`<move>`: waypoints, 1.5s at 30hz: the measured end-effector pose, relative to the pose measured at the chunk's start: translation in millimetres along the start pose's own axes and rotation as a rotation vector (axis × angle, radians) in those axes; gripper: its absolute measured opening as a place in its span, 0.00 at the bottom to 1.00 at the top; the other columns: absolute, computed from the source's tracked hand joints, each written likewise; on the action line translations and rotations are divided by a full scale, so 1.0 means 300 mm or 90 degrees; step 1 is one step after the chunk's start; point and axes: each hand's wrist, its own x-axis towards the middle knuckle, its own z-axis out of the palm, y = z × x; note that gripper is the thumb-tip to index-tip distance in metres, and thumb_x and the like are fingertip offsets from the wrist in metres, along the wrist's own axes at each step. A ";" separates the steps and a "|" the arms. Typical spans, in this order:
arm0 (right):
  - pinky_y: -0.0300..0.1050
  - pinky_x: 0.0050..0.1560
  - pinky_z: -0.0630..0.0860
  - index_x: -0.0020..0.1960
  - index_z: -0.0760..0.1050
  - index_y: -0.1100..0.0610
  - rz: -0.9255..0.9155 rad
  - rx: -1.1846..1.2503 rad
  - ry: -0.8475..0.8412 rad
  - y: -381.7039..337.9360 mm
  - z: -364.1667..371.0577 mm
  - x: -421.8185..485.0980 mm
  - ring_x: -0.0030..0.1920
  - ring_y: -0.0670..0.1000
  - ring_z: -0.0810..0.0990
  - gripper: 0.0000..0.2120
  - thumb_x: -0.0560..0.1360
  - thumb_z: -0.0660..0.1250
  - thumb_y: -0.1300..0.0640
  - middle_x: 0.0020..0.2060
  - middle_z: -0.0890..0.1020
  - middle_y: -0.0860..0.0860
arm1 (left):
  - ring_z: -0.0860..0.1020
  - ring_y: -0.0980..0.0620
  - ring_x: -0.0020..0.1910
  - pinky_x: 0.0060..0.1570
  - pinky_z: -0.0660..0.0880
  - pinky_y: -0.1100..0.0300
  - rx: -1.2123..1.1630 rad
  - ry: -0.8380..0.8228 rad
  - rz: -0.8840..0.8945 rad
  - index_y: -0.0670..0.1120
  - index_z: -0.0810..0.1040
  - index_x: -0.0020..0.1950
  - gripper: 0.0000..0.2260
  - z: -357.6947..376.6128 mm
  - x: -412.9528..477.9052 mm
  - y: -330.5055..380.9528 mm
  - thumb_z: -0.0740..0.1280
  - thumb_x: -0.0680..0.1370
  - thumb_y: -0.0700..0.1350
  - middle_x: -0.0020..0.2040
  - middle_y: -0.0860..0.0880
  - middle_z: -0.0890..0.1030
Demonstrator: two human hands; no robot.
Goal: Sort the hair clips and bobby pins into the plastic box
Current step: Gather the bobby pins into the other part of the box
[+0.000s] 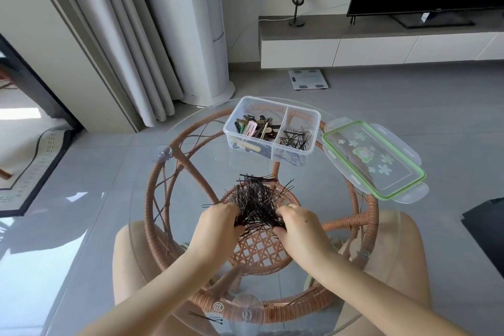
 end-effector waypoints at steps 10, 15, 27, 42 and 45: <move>0.40 0.59 0.73 0.60 0.77 0.58 0.050 0.120 0.086 0.021 -0.143 -0.021 0.56 0.51 0.80 0.16 0.72 0.69 0.59 0.55 0.82 0.53 | 0.74 0.48 0.27 0.39 0.79 0.54 -0.085 0.040 -0.038 0.41 0.80 0.34 0.09 -0.147 0.002 -0.009 0.69 0.73 0.44 0.29 0.45 0.80; 0.30 0.47 0.73 0.54 0.81 0.59 0.048 0.183 0.098 0.033 -0.204 -0.027 0.41 0.43 0.80 0.13 0.69 0.72 0.60 0.48 0.85 0.52 | 0.83 0.48 0.34 0.36 0.81 0.56 -0.147 0.052 -0.034 0.42 0.84 0.39 0.06 -0.222 -0.015 0.015 0.70 0.73 0.43 0.33 0.46 0.84; 0.34 0.45 0.71 0.54 0.79 0.63 0.058 0.241 0.234 0.038 -0.356 0.094 0.42 0.47 0.78 0.15 0.68 0.73 0.62 0.46 0.84 0.54 | 0.81 0.53 0.28 0.24 0.72 0.72 -0.219 0.104 -0.036 0.45 0.83 0.37 0.06 -0.307 0.016 0.048 0.71 0.72 0.45 0.29 0.50 0.83; 0.44 0.45 0.77 0.31 0.68 0.60 0.248 0.104 0.161 0.101 -0.282 0.558 0.46 0.58 0.83 0.12 0.70 0.68 0.60 0.42 0.84 0.61 | 0.70 0.60 0.18 0.19 0.66 0.75 -0.265 0.117 -0.022 0.41 0.83 0.37 0.07 -0.333 0.058 0.101 0.70 0.72 0.42 0.26 0.51 0.80; 0.42 0.36 0.74 0.34 0.71 0.62 0.251 0.116 0.131 0.108 -0.313 0.558 0.47 0.58 0.83 0.10 0.74 0.62 0.62 0.43 0.84 0.63 | 0.78 0.51 0.25 0.27 0.75 0.67 -0.268 0.118 -0.011 0.39 0.83 0.37 0.07 -0.340 0.070 0.122 0.70 0.73 0.41 0.30 0.46 0.83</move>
